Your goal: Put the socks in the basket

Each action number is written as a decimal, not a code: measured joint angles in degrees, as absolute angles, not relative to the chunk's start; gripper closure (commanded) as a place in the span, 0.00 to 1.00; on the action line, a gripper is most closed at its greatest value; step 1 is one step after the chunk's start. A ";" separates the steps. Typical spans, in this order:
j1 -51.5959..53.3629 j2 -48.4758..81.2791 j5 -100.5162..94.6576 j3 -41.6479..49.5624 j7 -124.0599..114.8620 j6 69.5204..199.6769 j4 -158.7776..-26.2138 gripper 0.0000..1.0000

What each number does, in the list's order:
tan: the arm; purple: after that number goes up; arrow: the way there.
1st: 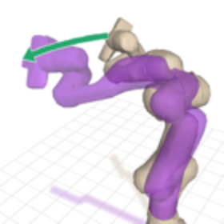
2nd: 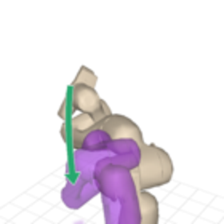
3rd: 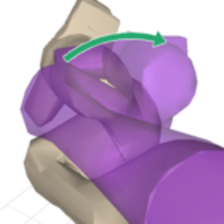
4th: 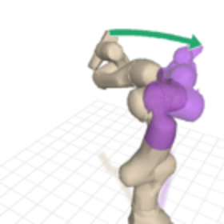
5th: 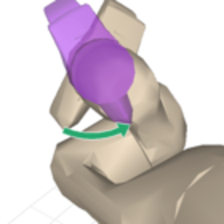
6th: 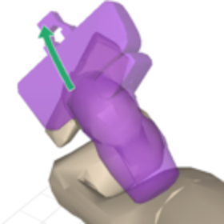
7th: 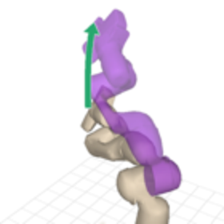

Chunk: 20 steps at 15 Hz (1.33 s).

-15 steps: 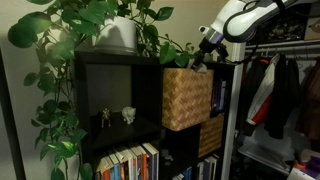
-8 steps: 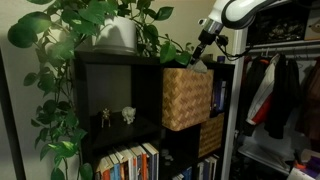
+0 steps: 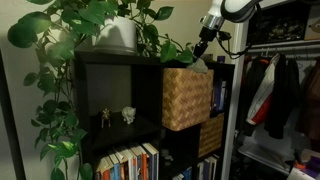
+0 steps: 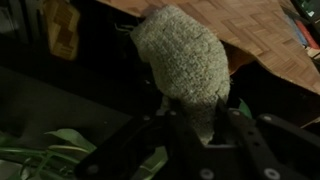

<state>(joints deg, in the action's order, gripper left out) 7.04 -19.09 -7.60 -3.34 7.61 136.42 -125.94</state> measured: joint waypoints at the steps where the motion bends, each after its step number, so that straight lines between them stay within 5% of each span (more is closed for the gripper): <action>1: 7.06 -19.06 -6.66 -3.34 7.63 136.42 -126.08 0.95; 16: 12.09 -14.56 9.12 -1.75 25.04 153.24 -133.69 0.94; 17: 12.58 -14.56 10.10 -1.71 26.49 153.85 -133.67 0.62; 20: 14.51 -14.60 13.05 -1.65 29.98 154.90 -133.42 0.46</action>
